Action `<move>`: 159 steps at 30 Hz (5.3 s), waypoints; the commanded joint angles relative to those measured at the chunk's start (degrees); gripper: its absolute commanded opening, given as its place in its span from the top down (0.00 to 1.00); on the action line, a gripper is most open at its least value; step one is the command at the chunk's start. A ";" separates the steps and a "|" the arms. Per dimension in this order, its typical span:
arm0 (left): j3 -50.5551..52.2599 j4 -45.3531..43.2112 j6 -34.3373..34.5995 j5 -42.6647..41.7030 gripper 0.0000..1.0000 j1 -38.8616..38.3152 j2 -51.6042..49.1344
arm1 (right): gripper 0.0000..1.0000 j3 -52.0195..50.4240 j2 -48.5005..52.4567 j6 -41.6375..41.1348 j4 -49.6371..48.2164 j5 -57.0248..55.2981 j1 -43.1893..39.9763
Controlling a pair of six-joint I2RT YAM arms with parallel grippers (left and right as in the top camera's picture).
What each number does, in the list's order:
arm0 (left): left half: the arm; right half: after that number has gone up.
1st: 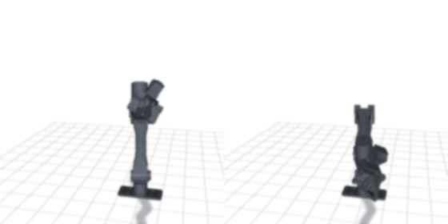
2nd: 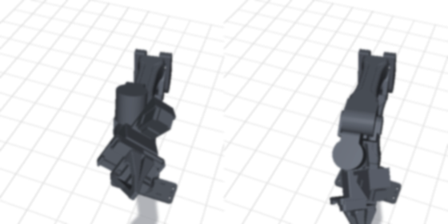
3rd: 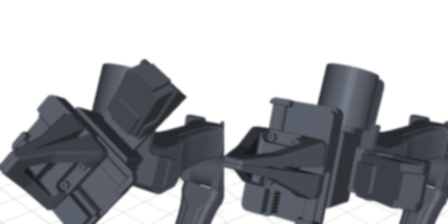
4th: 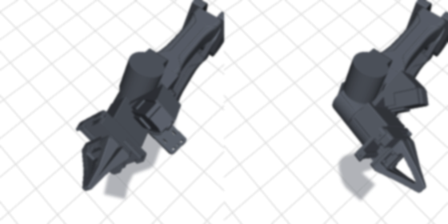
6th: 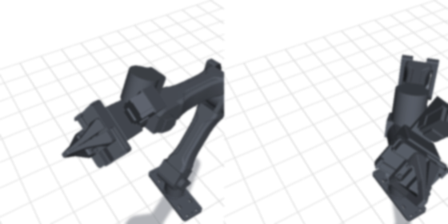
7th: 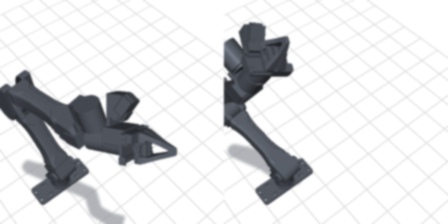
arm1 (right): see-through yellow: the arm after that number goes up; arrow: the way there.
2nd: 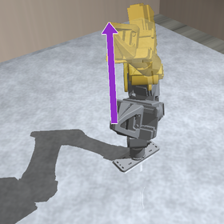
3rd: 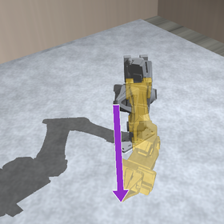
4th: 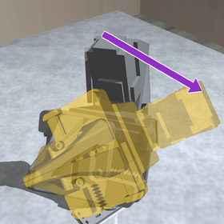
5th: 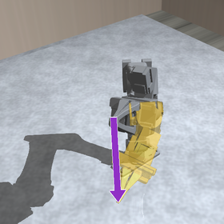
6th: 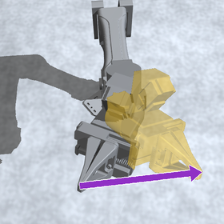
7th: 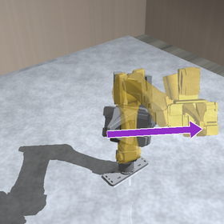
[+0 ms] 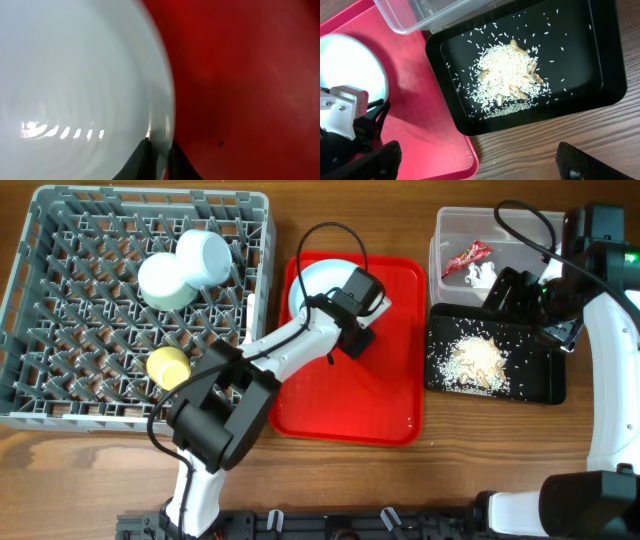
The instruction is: Sort waste into correct bins and load items into the dishwasher rack
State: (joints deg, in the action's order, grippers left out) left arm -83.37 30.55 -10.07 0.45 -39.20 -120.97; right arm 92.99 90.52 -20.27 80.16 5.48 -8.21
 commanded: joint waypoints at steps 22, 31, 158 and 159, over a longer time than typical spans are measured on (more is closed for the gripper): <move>-0.33 1.62 14.23 1.51 0.96 1.51 24.85 | 0.00 0.00 -0.52 0.76 0.28 -1.03 -0.13; -0.33 1.64 28.70 -9.05 0.96 12.02 35.12 | 0.00 0.00 -0.52 0.74 0.48 -1.03 -0.13; 34.03 21.57 20.76 -11.10 0.00 38.29 87.80 | 0.00 -79.97 -88.32 12.74 -76.85 -2.58 12.85; 34.03 21.57 20.76 -11.10 0.00 38.29 87.80 | 0.00 -82.18 -89.53 12.81 -79.30 -3.04 12.85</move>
State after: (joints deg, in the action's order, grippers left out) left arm -49.76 52.29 11.62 -9.96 -0.80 -33.30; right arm 15.94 4.71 -8.64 4.93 2.94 4.73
